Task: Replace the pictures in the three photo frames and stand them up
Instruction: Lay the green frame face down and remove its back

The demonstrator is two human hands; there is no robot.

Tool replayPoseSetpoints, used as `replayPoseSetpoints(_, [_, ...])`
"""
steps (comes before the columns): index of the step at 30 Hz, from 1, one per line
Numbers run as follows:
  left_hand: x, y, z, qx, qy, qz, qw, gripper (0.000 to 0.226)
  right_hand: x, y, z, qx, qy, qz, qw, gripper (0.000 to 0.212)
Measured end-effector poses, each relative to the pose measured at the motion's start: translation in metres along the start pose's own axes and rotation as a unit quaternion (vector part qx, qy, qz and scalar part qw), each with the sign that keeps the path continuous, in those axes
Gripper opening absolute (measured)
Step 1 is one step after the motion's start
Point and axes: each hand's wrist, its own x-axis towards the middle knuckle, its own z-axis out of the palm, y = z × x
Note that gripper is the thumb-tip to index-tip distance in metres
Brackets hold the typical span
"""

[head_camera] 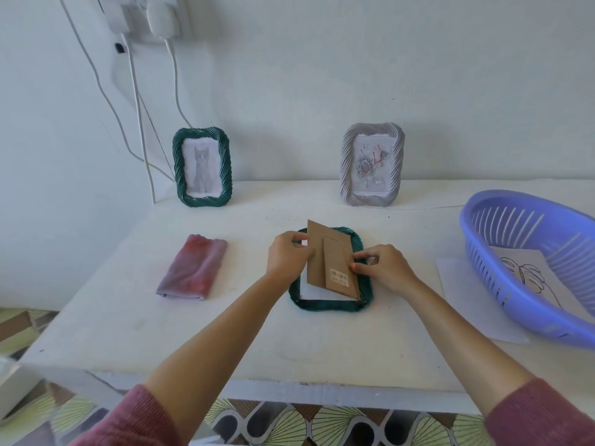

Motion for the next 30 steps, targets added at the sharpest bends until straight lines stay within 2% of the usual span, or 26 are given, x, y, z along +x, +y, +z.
replayPoseSetpoints(6, [0.004,0.0,-0.002,0.01,-0.03,0.005,0.999,0.038,0.0,0.0,0.002,0.032,0.009,-0.006,0.999,0.033])
replayPoseSetpoints(9, [0.012,0.005,-0.016,-0.005,-0.034,0.01,0.999,0.039,0.001,0.001,0.004,0.006,-0.008,-0.008,1.0,0.039])
replayPoseSetpoints(15, [0.035,-0.011,-0.078,0.061,0.031,-0.009,0.998,0.038,0.003,0.002,0.009,-0.035,-0.015,-0.015,0.999,0.043])
replayPoseSetpoints(22, [0.035,-0.045,-0.091,0.085,0.019,-0.059,0.994,0.038,0.001,0.003,0.01,-0.012,-0.006,-0.011,1.0,0.042])
replayPoseSetpoints(27, [0.032,-0.039,-0.082,0.26,0.017,-0.007,0.965,0.035,0.0,0.002,0.01,-0.014,-0.006,-0.013,1.0,0.042])
replayPoseSetpoints(30, [0.029,-0.035,-0.071,0.342,0.011,-0.022,0.939,0.036,0.001,0.001,0.011,-0.015,-0.007,-0.014,1.0,0.043])
